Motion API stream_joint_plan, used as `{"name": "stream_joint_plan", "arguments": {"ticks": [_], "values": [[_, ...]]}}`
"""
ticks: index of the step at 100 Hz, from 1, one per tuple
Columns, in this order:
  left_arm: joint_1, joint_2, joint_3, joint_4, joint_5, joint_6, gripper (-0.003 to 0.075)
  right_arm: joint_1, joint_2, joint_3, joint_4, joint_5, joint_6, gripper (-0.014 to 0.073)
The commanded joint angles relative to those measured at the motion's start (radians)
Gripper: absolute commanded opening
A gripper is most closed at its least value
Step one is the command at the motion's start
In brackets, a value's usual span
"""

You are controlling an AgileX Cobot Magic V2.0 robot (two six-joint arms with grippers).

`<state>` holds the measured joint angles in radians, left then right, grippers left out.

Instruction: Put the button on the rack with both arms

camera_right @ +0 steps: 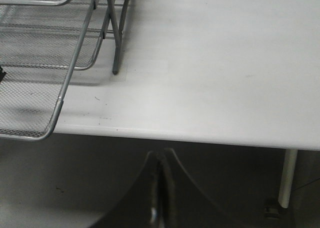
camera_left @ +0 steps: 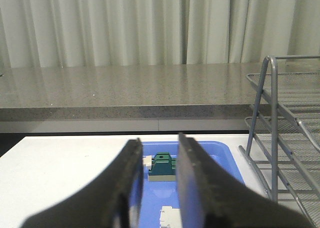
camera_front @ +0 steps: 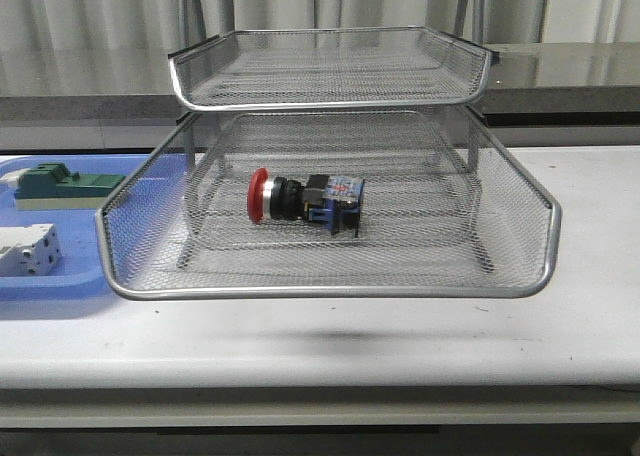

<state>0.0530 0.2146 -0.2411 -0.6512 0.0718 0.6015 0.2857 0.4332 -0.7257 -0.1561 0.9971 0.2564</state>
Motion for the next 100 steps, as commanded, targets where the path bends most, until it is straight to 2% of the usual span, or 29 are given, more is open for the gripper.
{"name": "stream_joint_plan", "arguments": {"ticks": [1, 80, 100], "values": [[0.002, 0.008, -0.028, -0.011, -0.072, -0.011, -0.0018, 0.000, 0.006, -0.032, -0.023, -0.062, -0.002, -0.0109], [0.002, 0.008, -0.028, -0.011, -0.072, -0.011, -0.0020, 0.000, 0.006, -0.032, -0.023, -0.067, -0.002, -0.0109], [0.002, 0.008, -0.028, -0.011, -0.072, -0.011, -0.0020, 0.000, 0.008, -0.032, -0.008, -0.177, -0.002, -0.0109]]}}
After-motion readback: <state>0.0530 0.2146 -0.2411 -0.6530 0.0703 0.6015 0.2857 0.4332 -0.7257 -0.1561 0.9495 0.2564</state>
